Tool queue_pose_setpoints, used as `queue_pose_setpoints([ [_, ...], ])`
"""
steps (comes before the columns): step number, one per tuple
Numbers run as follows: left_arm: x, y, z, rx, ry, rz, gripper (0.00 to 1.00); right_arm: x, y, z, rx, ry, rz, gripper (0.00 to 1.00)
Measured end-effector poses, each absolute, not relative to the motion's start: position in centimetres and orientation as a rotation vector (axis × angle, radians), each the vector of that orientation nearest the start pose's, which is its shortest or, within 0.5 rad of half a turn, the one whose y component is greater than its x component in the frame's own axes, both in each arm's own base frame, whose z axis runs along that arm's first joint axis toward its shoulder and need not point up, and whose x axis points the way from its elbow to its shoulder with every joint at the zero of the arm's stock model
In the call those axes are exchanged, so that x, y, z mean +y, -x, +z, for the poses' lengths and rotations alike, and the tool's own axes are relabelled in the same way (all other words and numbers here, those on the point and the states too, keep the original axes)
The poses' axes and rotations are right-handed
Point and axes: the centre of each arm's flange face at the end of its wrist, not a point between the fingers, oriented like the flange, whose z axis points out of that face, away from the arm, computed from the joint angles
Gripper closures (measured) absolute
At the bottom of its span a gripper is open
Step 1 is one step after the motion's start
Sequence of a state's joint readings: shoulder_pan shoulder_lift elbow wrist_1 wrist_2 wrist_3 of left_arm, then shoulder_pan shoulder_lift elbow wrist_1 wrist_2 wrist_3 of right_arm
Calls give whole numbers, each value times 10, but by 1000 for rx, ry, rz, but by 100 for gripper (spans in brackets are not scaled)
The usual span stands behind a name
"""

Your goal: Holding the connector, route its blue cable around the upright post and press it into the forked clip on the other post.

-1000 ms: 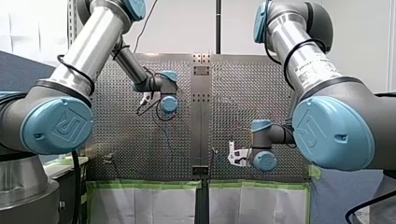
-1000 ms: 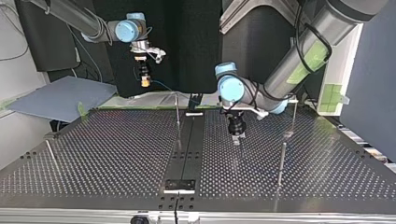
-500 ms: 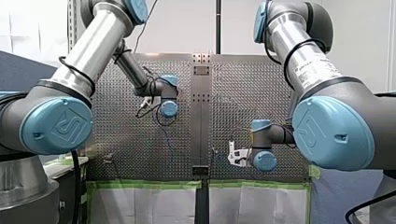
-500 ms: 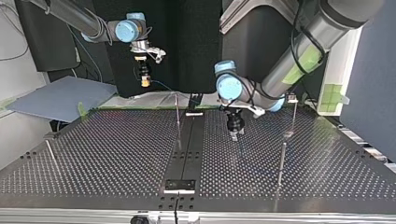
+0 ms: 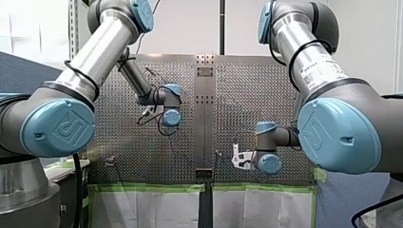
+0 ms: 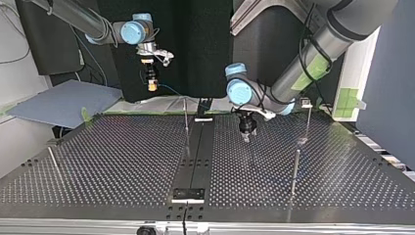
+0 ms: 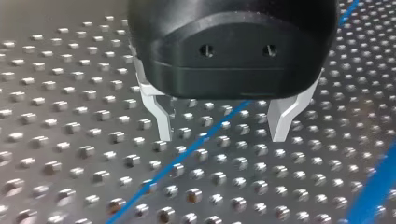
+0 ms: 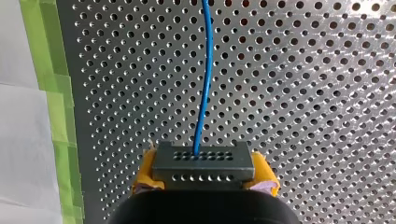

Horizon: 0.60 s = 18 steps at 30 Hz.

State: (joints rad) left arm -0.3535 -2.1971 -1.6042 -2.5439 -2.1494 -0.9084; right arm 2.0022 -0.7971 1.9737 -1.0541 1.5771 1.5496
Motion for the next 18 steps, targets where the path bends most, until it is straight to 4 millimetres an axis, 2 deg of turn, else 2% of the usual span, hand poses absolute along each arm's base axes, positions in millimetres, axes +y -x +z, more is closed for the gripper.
queue_pose_setpoints([
  [18, -297, -574, 146, 1623, -446, 712, 0, -430, -344, -7, -1027, -1630, 1421, 100],
])
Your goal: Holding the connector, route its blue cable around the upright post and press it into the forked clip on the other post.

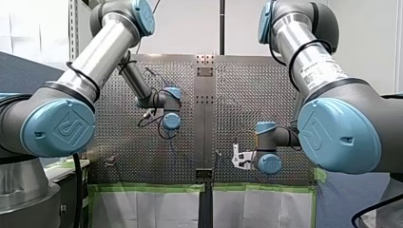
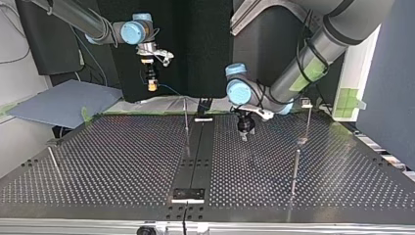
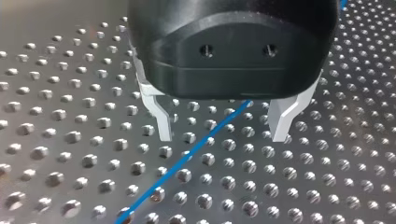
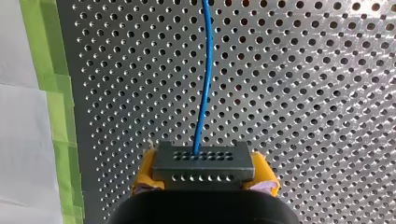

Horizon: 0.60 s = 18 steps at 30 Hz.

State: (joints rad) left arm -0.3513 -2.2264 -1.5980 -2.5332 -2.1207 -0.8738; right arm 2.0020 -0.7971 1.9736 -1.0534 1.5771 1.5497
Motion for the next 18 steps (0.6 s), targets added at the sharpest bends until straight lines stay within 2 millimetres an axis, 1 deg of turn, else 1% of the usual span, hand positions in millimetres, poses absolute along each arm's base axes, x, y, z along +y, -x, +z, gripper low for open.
queue_pose_setpoints([
  [4, -297, -578, 134, 1641, -459, 751, 0, -430, -344, -7, -1027, -1631, 1420, 100],
  [11, -293, -580, 99, 1679, -490, 777, 0, -430, -344, -7, -1027, -1630, 1421, 100],
  [14, -293, -580, 92, 1686, -501, 774, 0, -430, -344, -6, -1025, -1629, 1422, 100],
  [18, -294, -579, 89, 1691, -514, 763, 0, -430, -344, -6, -1025, -1627, 1424, 100],
])
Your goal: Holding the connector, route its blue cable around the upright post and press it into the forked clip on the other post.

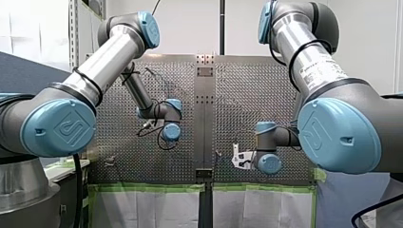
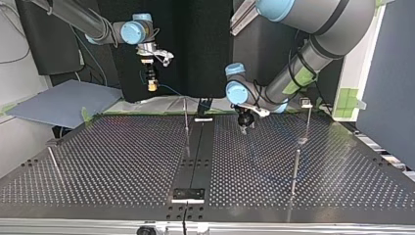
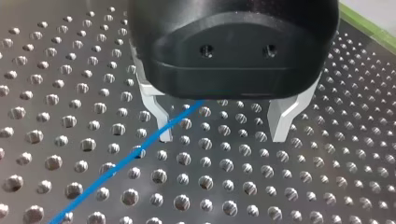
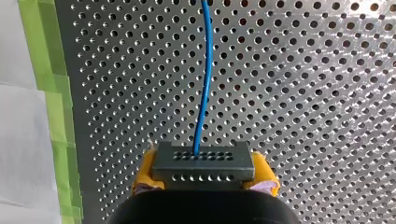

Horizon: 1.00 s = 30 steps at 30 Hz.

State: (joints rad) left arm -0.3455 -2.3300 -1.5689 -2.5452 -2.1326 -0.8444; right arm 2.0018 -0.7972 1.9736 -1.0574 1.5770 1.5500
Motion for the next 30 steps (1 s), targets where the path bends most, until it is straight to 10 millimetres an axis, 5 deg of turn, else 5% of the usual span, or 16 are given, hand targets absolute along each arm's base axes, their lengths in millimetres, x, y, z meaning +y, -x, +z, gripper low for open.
queue_pose_setpoints([
  [9, -291, -578, 75, 1718, -528, 781, 0, -430, -344, -7, -1027, -1630, 1421, 100],
  [17, -291, -574, 43, 1770, -563, 786, 0, -430, -344, -7, -1026, -1630, 1421, 100],
  [30, -307, -564, 35, 1813, -589, 634, 0, -430, -344, -6, -1024, -1627, 1424, 100],
])
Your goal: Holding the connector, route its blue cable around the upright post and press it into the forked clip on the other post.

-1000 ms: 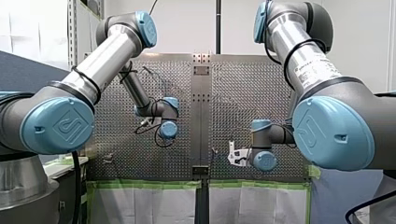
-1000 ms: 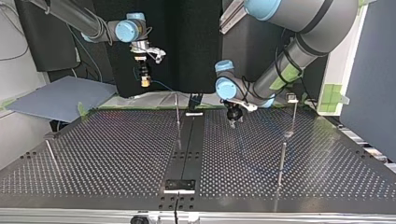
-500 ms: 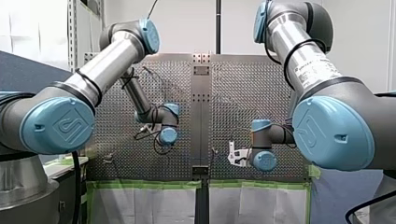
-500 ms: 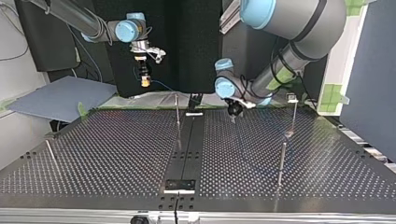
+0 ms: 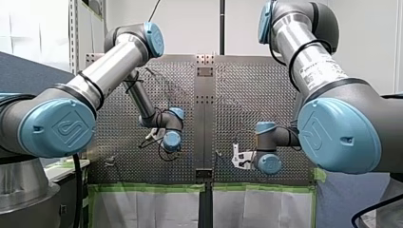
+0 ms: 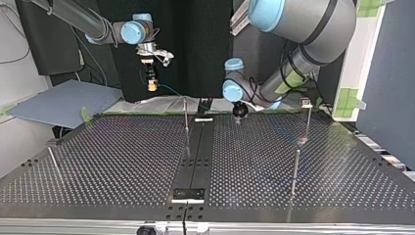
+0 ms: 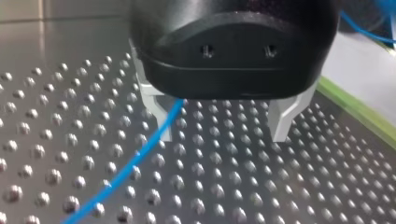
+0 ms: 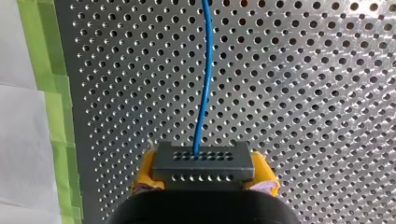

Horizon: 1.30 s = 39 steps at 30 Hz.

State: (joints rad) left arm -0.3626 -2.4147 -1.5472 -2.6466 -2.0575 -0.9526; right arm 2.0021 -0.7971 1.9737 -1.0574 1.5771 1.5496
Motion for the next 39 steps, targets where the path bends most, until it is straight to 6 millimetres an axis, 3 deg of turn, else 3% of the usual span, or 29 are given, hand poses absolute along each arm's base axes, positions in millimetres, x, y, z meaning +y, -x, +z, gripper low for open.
queue_pose_setpoints([
  [22, -338, -551, 30, 1833, -547, 355, 0, -430, -343, -7, -1028, -1630, 1420, 100],
  [32, -350, -542, -9, 1870, -512, 255, 0, -431, -344, -6, -1025, -1628, 1422, 100],
  [39, -368, -539, -11, 1844, -491, 155, 0, -434, -345, -5, -1028, -1632, 1418, 100],
])
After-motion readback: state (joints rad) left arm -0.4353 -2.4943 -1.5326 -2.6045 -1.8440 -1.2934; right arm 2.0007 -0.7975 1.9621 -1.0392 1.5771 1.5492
